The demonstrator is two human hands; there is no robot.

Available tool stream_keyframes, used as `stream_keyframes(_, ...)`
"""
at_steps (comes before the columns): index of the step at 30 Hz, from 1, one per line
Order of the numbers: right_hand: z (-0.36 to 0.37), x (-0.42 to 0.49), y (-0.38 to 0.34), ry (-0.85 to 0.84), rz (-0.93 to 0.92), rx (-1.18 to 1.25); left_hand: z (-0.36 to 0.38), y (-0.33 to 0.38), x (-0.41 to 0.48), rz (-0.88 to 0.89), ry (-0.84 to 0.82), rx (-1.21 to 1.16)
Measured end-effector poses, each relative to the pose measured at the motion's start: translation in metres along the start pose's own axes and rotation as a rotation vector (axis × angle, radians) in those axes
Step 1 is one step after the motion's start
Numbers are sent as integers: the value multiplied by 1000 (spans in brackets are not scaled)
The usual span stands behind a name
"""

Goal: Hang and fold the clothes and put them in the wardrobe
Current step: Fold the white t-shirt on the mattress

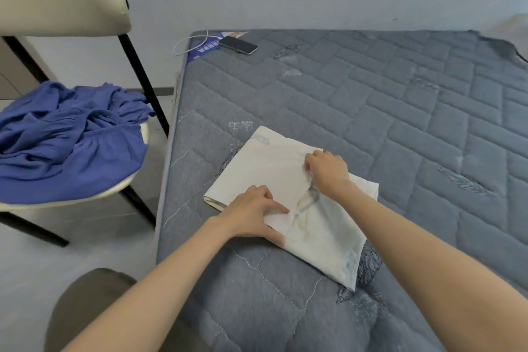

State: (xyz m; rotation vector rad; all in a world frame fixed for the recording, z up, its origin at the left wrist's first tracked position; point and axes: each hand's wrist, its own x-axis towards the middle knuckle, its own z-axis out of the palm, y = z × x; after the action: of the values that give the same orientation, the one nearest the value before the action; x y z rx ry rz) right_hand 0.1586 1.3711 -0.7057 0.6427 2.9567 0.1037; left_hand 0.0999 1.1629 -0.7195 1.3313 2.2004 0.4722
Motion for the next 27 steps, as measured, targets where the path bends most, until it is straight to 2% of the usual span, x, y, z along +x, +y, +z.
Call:
stream_keyframes(2, 0, 7, -1, 111, 25, 2, -3, -1, 2, -20, 94, -66)
stream_keyframes(5, -1, 16, -4, 183, -57, 227, -5, -2, 5, -55, 208, -103)
stream_keyframes(7, 3, 18, -7, 6, -132, 254, -6, -5, 4, -90, 201, -82)
stream_keyframes(9, 12, 14, -10, -234, -109, 183, -7, -10, 2, -122, 146, -47)
stream_keyframes(11, 19, 10, -10, -311, -39, 188, -9, -15, 0, -139, 109, -41)
stream_keyframes(13, 16, 11, -15, -213, -2, 180, -14, -17, -3, -179, 183, -69)
stream_keyframes(15, 6, 16, -23, -82, 2, 168, -19, -22, -4, -260, 330, -67)
stream_keyframes(17, -2, 24, -32, -1, -41, 211, -23, -30, -6, -373, 461, -38)
stream_keyframes(19, -10, 34, -41, 22, -114, 229, -26, -39, -8, -521, 520, -66)
stream_keyframes(23, -23, 60, -64, -6, -278, 149, -26, -62, -4, -729, 334, -199)
stream_keyframes(27, -23, 87, -83, -134, -363, 18, -24, -74, 4, -695, 315, -377)
